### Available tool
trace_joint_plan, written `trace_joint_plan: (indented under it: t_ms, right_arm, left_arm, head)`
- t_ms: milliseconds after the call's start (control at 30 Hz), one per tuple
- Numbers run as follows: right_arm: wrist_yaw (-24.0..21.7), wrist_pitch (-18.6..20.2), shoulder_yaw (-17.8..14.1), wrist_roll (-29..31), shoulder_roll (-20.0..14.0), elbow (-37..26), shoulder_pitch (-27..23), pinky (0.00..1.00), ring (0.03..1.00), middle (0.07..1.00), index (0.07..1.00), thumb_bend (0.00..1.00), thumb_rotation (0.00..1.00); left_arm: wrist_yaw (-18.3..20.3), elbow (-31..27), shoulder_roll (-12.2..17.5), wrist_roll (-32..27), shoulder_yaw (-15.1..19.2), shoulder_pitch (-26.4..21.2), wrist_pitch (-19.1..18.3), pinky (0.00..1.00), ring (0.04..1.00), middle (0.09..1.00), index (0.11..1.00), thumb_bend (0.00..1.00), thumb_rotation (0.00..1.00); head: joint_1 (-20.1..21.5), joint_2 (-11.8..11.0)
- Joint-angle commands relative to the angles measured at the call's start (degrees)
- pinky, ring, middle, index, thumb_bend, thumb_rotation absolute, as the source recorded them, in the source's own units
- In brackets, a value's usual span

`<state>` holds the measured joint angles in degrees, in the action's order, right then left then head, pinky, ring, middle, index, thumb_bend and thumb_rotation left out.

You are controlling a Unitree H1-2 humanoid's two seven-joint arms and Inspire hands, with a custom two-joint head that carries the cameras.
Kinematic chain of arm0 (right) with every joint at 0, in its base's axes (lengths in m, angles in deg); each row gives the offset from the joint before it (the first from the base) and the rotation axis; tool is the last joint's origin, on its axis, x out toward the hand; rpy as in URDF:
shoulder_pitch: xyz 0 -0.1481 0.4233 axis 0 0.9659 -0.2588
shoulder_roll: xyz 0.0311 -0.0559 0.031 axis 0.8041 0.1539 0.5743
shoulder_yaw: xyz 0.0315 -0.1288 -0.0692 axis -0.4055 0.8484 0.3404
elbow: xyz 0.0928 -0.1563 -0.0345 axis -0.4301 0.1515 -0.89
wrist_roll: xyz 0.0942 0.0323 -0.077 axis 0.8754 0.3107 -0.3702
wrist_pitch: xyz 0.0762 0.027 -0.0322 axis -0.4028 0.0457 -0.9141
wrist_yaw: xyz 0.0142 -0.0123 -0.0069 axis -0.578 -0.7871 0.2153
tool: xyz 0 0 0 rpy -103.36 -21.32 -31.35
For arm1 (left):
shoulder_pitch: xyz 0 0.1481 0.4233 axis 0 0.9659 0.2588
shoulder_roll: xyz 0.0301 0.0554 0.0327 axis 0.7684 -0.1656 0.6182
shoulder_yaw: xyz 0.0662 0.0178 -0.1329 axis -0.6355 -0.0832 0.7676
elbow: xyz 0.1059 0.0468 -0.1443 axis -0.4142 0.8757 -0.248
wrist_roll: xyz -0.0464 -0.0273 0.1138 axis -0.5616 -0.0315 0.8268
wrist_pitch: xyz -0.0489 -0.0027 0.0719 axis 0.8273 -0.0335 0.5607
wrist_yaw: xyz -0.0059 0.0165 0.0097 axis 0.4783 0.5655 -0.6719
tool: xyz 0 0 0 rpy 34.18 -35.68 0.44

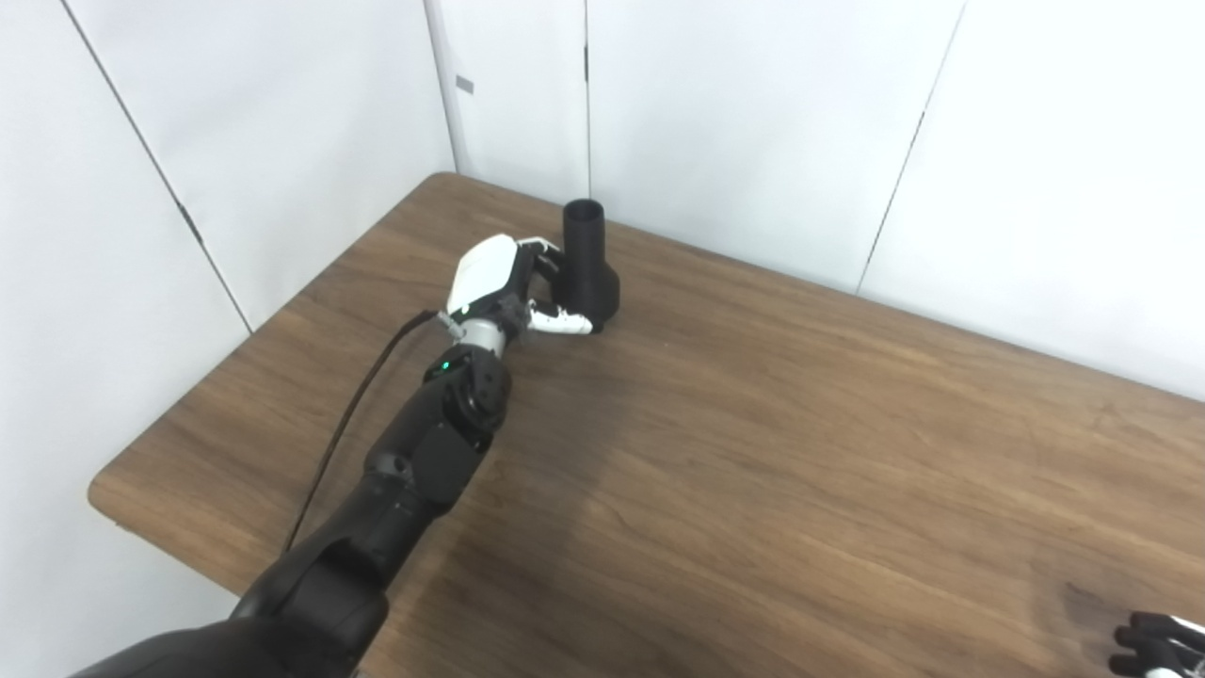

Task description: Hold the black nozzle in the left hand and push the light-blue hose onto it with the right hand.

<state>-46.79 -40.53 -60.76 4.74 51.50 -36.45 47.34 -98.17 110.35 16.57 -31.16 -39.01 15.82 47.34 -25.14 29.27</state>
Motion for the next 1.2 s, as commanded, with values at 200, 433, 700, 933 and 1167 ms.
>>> trace_joint_plan:
  t_ms: [200,433,700,933,1167]
  right_arm:
    - [0.12,-2.1,-0.29,0.09,-0.21,-1.83,-0.31,0.43,0.57,0.607,0.596,0.18,0.44]
    - [0.1,-1.93,-0.09,-0.28,-0.33,-2.15,-0.15,0.44,0.58,0.615,0.605,0.17,0.41]
    - [0.21,-1.71,0.08,-0.78,-0.38,-2.44,-0.37,0.43,0.569,0.608,0.599,0.15,0.38]
    - [-0.01,-1.08,-0.05,-0.67,-0.38,-2.55,-0.5,0.45,0.581,0.616,0.607,0.15,0.35]
    - [-0.18,-1.38,0.06,-0.46,-0.33,-2.19,-0.53,0.46,0.586,0.617,0.612,0.15,0.29]
  left_arm:
    - [0.92,4.08,-3.54,-5.3,-0.29,2.34,3.87,0.48,0.536,0.555,0.494,0.53,0.05]
    - [1.93,6.03,-4.51,-9.46,-1.19,2.13,7.3,0.48,0.547,0.568,0.587,0.91,0.02]
    - [2.5,7.0,-3.25,-8.03,-3.98,1.65,7.2,0.48,0.529,0.538,0.501,0.6,0.04]
    - [2.52,6.83,-2.1,-7.3,-5.78,2.39,6.15,0.49,0.537,0.549,0.49,0.52,0.05]
    - [2.33,7.29,-1.47,-7.4,-6.45,2.82,6.39,0.5,0.541,0.549,0.489,0.52,0.05]
  head:
    - [0.38,0.28]
    - [0.53,0.52]
    - [0.33,0.54]
    - [0.14,0.51]
    - [0.5,0.57]
